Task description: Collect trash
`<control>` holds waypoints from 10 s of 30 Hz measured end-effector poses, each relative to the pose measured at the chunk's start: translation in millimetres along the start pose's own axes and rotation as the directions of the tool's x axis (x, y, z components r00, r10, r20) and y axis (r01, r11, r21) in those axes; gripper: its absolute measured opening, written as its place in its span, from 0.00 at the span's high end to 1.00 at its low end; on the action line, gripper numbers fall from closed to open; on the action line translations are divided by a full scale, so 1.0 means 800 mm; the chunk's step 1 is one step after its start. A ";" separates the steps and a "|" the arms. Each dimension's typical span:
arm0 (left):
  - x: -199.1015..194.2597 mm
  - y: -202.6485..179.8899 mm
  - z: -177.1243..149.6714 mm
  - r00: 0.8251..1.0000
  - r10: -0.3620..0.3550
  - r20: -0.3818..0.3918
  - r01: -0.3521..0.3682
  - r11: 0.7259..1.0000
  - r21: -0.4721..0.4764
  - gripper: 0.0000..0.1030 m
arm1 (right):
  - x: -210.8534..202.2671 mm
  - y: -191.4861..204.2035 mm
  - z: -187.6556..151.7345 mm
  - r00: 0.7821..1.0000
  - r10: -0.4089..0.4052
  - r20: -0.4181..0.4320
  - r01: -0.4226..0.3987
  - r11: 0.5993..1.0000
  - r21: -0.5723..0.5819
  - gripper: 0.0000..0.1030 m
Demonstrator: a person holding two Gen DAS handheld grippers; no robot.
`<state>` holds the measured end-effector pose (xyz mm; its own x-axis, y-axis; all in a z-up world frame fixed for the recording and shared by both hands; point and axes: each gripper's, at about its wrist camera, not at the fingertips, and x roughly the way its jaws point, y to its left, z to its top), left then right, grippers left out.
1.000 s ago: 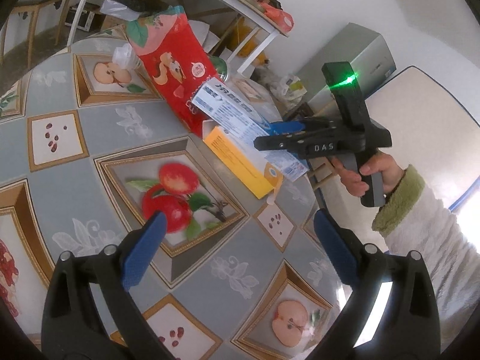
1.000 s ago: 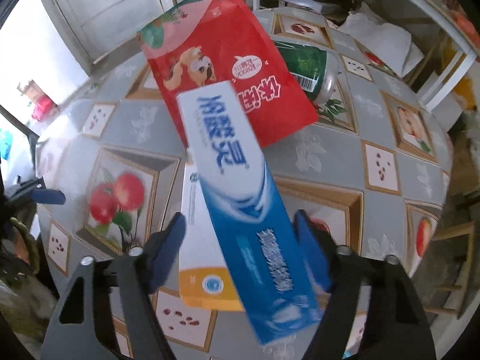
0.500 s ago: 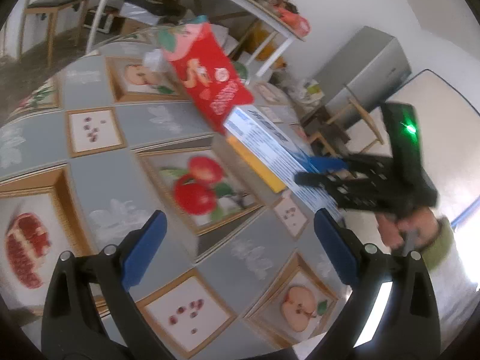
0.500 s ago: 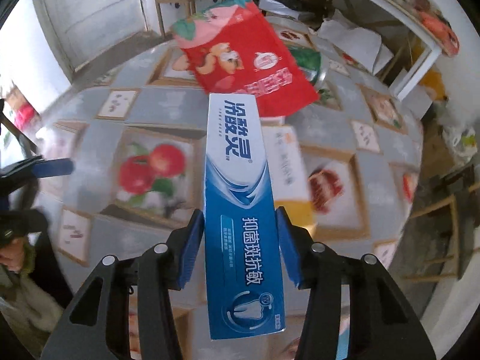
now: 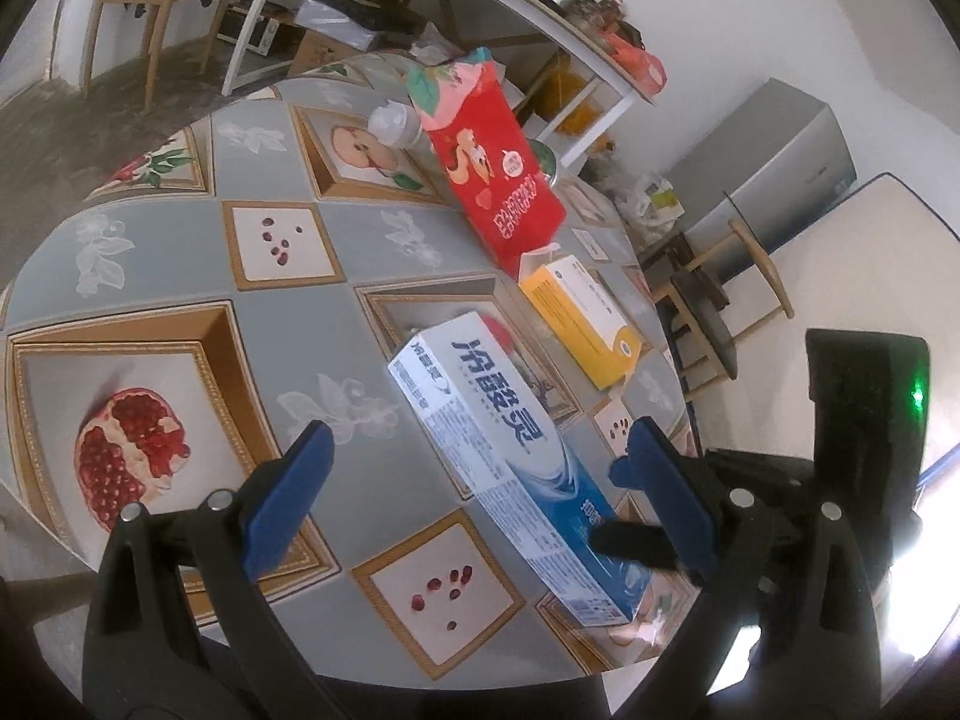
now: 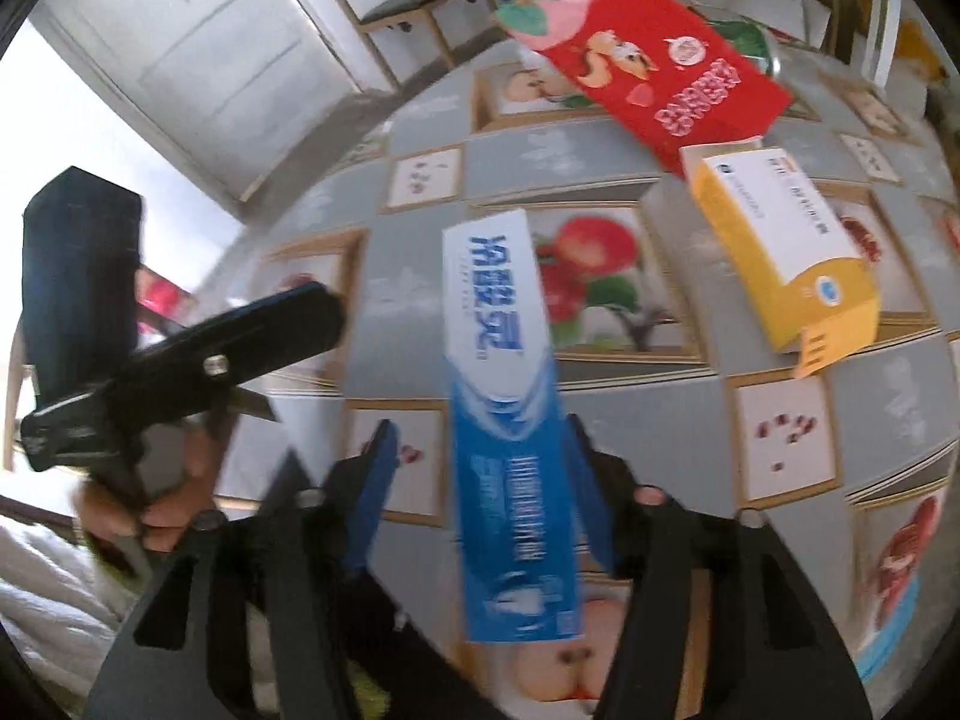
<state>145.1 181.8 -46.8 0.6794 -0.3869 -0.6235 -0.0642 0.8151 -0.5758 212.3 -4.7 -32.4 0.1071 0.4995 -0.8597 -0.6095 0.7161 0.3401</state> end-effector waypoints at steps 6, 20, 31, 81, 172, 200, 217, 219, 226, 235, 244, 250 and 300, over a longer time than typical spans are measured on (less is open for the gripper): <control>0.005 0.002 0.000 1.000 0.009 -0.008 -0.009 1.000 -0.011 0.08 | -0.030 -0.009 -0.007 0.998 0.016 0.063 -0.018 0.999 0.037 0.28; 0.021 0.002 0.000 0.999 0.029 -0.042 -0.030 0.999 -0.021 0.08 | -0.080 -0.081 -0.014 0.982 -0.070 0.176 0.033 0.978 0.205 0.22; 0.023 0.003 0.000 0.999 0.003 -0.051 -0.005 0.999 -0.037 0.08 | -0.082 -0.120 0.034 0.929 -0.312 0.201 0.296 0.949 0.105 0.13; 0.065 -0.029 0.003 0.973 0.168 -0.159 -0.158 0.985 0.074 0.35 | -0.031 -0.045 -0.082 0.966 -0.238 0.103 0.219 0.962 0.165 0.28; -0.033 -0.253 0.002 0.962 -0.272 -0.005 0.259 0.910 0.323 0.55 | -0.269 -0.123 -0.193 0.733 -0.479 0.483 0.191 0.826 0.530 0.32; 0.463 -0.571 -0.199 0.753 0.073 -0.654 0.309 0.838 0.449 0.49 | -0.169 -0.572 -0.505 0.857 -0.470 0.210 -0.116 0.222 0.968 0.28; 0.400 -0.534 -0.177 0.781 0.056 -0.622 0.336 0.802 0.494 0.38 | -0.093 -0.616 -0.531 0.896 -0.432 0.105 -0.032 0.174 0.984 0.21; 0.369 -0.527 -0.164 0.808 0.025 -0.589 0.344 0.792 0.505 0.34 | -0.115 -0.594 -0.529 0.880 -0.457 0.133 -0.037 0.214 0.976 0.21; 0.257 -0.465 -0.096 0.887 -0.109 -0.448 0.332 0.825 0.458 0.26 | -0.198 -0.511 -0.484 0.833 -0.503 0.231 -0.019 0.391 0.920 0.20; 0.125 -0.312 -0.019 0.975 -0.147 -0.169 0.206 0.886 0.415 0.24 | -0.258 -0.367 -0.275 0.796 -0.410 0.446 0.005 0.741 0.672 0.19; 0.056 -0.134 0.063 0.991 -0.082 0.108 0.058 0.976 0.209 0.23 | -0.162 -0.248 0.001 0.883 -0.101 0.459 -0.049 0.951 0.304 0.19; 0.085 -0.044 0.110 0.985 -0.092 0.143 0.096 0.995 -0.018 0.25 | -0.056 -0.240 0.155 0.921 0.003 0.390 -0.115 0.957 0.265 0.21; 0.008 0.110 0.030 0.998 0.022 -0.050 -0.036 0.957 -0.288 1.00 | 0.140 -0.230 0.440 0.921 -0.387 -0.043 0.389 0.909 0.149 0.28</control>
<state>161.2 261.4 -88.6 0.6402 -0.3899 -0.6619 -0.2964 0.6695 -0.6811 612.8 90.8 -57.2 0.3005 0.1620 -0.9399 -0.3954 0.9180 0.0318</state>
